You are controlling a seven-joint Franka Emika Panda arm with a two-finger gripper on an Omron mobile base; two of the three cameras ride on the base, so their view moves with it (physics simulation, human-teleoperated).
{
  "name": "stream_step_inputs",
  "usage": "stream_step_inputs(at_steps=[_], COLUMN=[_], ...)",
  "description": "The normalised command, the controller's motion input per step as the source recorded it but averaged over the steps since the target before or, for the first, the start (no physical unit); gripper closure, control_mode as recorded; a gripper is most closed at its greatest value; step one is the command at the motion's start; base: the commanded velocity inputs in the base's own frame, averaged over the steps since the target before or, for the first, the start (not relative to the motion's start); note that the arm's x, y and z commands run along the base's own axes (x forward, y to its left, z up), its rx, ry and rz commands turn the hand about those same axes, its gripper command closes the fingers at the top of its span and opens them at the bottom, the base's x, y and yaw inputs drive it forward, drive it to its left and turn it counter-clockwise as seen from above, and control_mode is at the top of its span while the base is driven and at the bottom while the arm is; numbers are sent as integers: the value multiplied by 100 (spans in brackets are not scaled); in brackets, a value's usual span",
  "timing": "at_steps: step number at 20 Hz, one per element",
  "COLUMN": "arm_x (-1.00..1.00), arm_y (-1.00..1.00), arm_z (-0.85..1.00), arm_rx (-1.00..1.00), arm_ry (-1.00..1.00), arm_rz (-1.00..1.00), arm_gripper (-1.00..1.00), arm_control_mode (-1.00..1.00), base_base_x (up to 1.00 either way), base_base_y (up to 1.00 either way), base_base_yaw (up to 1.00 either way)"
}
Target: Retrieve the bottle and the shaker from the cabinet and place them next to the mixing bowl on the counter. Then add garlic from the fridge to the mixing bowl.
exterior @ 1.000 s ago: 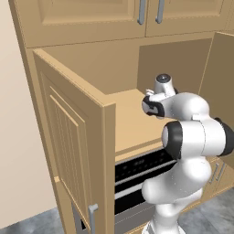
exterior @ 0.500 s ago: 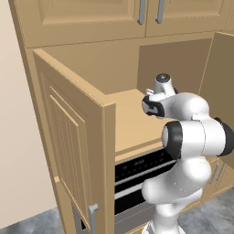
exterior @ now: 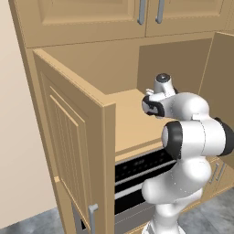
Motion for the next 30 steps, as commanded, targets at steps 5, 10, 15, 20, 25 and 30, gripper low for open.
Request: stream_step_inputs(at_steps=[5, 10, 15, 20, 25, 30], arm_x=[-25, -60, -73, -67, -86, -84], arm_y=[0, 0, 0, 0, 11, 41], arm_z=[0, 3, 18, 57, 59, 47], arm_rx=[1, 6, 8, 3, 0, -2], arm_ry=[-6, -10, -7, -1, 0, 0], arm_rz=[1, 7, 18, 27, 33, 25], arm_gripper=[100, 100, 100, 100, 100, 100], arm_control_mode=[-100, -100, -100, -100, -100, -100], base_base_x=[0, 0, 0, 0, 0, 0], base_base_y=[0, 0, 0, 0, 0, 0], base_base_yaw=[0, 0, 0, 0, 0, 0])
